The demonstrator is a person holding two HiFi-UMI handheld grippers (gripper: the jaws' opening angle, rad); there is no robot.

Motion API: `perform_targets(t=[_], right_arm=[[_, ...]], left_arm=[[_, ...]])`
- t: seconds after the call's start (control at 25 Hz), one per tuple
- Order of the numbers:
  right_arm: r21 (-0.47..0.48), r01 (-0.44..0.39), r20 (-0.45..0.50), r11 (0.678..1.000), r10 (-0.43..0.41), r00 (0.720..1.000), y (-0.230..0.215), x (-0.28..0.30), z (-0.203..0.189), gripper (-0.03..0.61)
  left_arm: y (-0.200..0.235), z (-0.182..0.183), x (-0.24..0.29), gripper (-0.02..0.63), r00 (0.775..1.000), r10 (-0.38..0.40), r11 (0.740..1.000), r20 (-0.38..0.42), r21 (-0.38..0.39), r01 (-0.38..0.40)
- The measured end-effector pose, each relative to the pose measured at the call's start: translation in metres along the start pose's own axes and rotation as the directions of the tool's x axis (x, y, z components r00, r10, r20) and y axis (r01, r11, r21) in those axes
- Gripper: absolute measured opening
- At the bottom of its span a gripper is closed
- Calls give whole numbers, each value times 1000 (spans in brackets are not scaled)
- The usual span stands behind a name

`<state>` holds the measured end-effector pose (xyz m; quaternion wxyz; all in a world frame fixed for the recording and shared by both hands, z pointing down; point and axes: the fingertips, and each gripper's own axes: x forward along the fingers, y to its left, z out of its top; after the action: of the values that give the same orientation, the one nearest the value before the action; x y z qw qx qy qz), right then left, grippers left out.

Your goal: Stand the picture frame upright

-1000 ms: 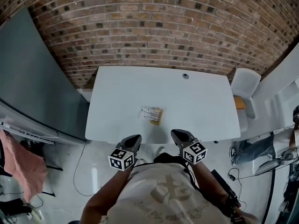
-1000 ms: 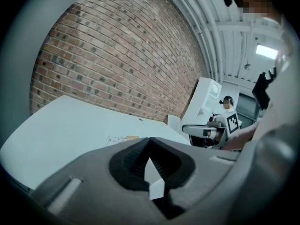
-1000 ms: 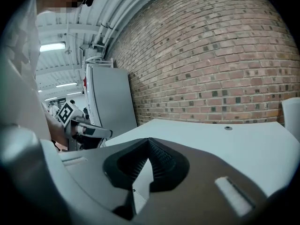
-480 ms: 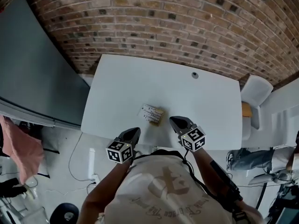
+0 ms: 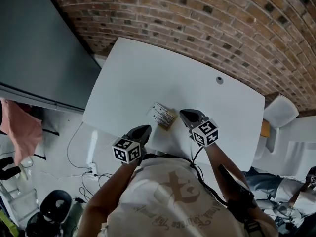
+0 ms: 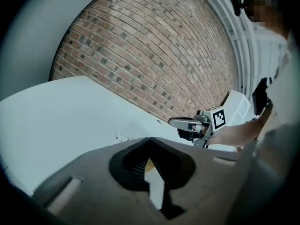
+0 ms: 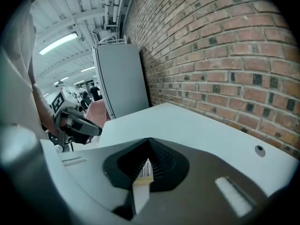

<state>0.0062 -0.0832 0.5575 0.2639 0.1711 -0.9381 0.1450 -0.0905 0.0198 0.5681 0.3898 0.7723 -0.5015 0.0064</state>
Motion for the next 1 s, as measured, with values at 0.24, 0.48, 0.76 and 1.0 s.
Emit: perform_targets(t=[0.24, 0.48, 0.76, 1.0], right_arm=[[-70, -100, -128, 993, 90, 988, -19, 33, -11, 6], [-92, -220, -236, 971, 194, 952, -23, 60, -26, 6], [-9, -314, -389, 949, 286, 876, -23, 81, -50, 11], [95, -345, -493, 934, 345, 798, -20, 92, -68, 96]], left_arm=[[9, -13, 27, 2, 999, 32, 995, -23, -92, -34], [21, -31, 43, 2, 992, 108, 970, -60, -213, -118], [30, -54, 60, 75, 978, 166, 882, -123, -426, -204], [34, -72, 77, 212, 954, 192, 818, -230, -499, -285]])
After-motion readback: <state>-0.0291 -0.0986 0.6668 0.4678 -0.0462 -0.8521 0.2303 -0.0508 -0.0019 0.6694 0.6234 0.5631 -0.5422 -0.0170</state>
